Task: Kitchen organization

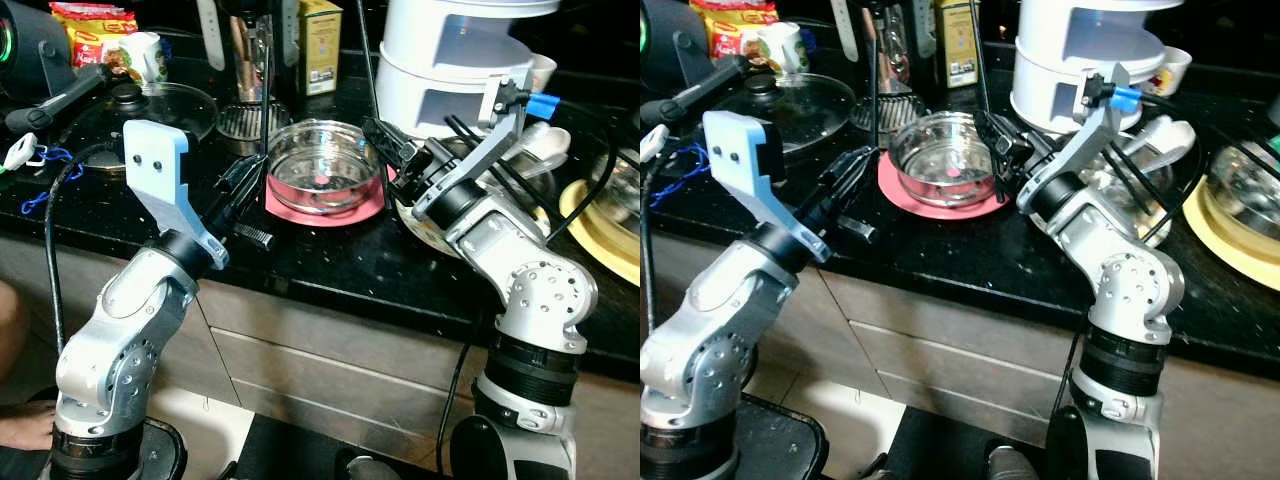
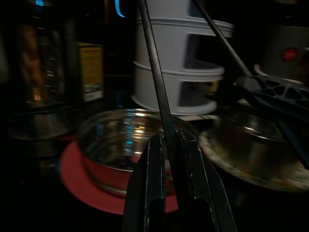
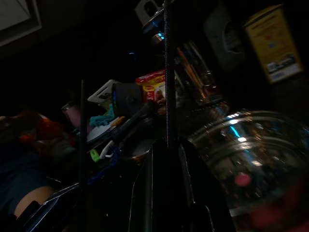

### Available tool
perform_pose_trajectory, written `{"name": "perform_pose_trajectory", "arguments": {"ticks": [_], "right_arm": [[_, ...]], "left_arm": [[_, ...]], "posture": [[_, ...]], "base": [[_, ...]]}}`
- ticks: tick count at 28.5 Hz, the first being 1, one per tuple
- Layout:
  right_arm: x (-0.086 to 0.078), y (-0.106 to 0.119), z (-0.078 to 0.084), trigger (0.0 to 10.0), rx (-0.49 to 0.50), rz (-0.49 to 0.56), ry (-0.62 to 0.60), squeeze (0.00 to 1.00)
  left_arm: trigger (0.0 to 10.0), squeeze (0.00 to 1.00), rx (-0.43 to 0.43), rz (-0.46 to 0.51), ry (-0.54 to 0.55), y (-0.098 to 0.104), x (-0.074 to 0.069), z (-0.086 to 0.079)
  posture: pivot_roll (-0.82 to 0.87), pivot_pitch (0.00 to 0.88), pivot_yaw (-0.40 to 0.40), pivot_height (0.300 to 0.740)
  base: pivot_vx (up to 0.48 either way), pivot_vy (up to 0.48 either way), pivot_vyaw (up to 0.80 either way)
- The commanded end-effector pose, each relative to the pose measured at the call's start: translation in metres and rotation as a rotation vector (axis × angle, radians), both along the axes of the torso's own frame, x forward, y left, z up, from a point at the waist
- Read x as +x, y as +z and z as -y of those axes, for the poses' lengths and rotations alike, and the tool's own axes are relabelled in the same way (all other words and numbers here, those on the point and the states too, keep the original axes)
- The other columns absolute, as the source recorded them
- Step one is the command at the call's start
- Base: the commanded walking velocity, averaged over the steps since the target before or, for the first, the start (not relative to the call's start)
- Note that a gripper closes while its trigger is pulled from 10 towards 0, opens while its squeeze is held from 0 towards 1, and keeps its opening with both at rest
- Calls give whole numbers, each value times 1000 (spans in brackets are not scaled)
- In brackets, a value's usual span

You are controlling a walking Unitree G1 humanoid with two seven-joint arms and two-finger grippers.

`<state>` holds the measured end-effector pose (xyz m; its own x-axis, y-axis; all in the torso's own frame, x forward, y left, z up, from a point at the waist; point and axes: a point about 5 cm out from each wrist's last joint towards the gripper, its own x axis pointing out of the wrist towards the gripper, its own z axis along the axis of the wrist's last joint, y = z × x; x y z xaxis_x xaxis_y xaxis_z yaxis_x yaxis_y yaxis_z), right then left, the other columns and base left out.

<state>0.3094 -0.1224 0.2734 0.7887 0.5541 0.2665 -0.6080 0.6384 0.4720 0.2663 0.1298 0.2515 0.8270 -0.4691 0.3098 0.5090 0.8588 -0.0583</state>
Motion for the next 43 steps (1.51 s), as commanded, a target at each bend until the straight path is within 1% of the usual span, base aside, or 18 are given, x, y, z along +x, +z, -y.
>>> {"name": "perform_pose_trajectory", "arguments": {"ticks": [1,9,21,28,31,35,43], "right_arm": [[-3,2,-2,10000,-9,23,-1,0],[-2,-1,-2,10000,-29,25,-9,0],[-4,-4,-3,10000,-53,29,-11,0],[-3,-7,-5,10000,-86,27,-20,0],[-3,-8,-5,10000,-101,26,-29,0],[-2,-9,-5,10000,-106,22,-36,0],[-1,-9,-5,10000,-116,26,-41,0]], "left_arm": [[10000,0,2,1,-3,0,2,1],[10000,0,4,-8,-7,-3,4,1],[10000,0,0,-14,-15,-5,2,5],[10000,0,-4,-22,-22,-8,1,8],[10000,0,-8,-24,-22,-8,2,8],[10000,0,-28,-16,-17,-6,2,8],[10000,0,-25,-11,-26,-8,2,11]], "posture": [[-2,27,-13,740],[-2,30,-12,740],[-4,36,-11,740],[-8,43,-10,740],[-8,45,-10,740],[-8,47,-10,740],[-9,38,-11,740]], "base": [[-315,0,0],[-321,0,0],[-322,0,0],[-325,0,0],[-319,0,-781],[0,0,-780],[0,0,-779]]}}
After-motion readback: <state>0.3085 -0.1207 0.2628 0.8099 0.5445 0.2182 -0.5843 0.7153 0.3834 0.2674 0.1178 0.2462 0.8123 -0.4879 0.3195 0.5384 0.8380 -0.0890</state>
